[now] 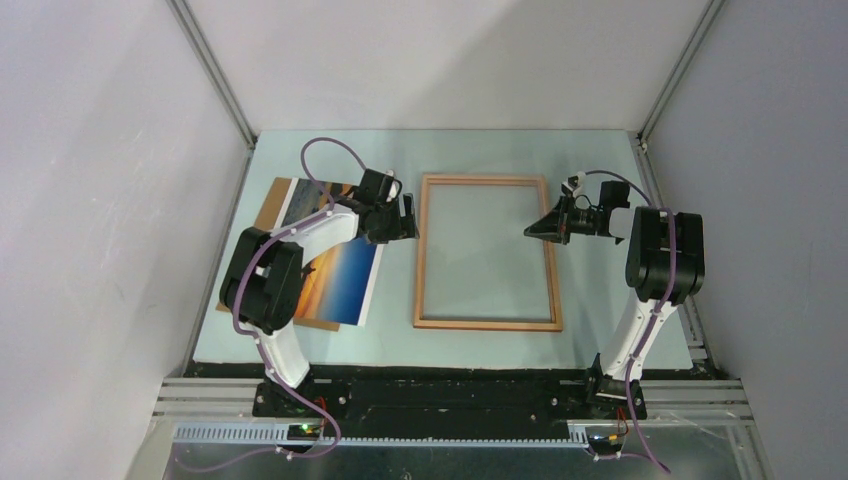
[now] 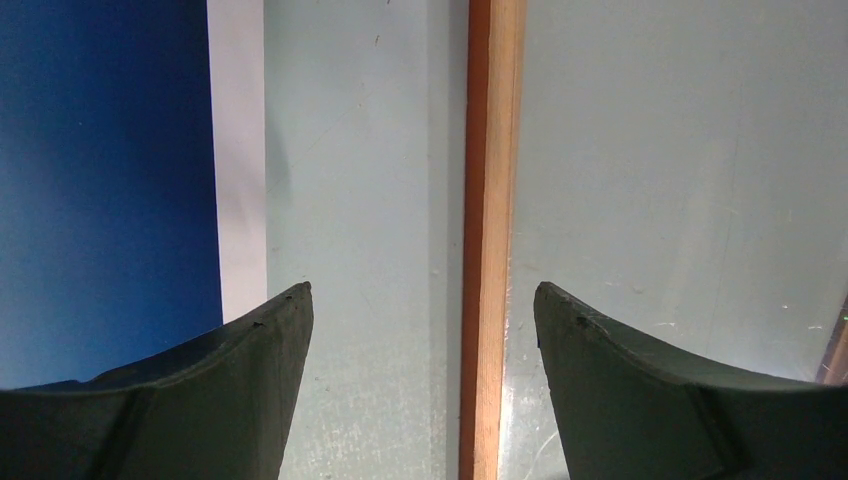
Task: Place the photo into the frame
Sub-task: Place the photo frame item in the photo frame.
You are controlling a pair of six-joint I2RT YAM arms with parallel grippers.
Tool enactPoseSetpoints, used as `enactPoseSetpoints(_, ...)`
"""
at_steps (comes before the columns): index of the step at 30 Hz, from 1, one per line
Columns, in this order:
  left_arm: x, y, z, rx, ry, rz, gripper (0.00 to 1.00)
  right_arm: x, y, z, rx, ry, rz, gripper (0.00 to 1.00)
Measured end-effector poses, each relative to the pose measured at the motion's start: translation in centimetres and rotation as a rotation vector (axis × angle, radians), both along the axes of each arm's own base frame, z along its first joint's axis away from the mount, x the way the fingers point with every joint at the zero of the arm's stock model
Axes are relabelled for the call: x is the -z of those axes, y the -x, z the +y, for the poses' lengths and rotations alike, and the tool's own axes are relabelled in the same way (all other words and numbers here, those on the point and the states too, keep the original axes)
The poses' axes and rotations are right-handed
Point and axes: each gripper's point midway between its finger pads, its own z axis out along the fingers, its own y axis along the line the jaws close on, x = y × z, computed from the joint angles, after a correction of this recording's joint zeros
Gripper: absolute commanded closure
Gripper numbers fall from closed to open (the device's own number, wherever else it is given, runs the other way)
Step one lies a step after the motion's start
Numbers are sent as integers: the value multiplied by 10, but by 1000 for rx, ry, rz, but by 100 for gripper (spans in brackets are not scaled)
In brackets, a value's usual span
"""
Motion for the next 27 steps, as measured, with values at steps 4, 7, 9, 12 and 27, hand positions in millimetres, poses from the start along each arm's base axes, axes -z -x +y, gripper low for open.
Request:
enactPoseSetpoints(4,0,0,0,0,0,0,14,4,2,0,5,6,9,100)
enactPoseSetpoints(7,0,0,0,0,1,0,14,8,5,-1,12,8,23,100)
enactPoseSetpoints(9,0,0,0,0,1,0,14,11,6,-2,17,10,28,100)
enactPoseSetpoints(12,0,0,0,1,2,1,14,13,7,-2,21,10,32,100)
enactPoseSetpoints(27,-1,1,-3,10,14,5,14,24,9,-6,48,39,34,100)
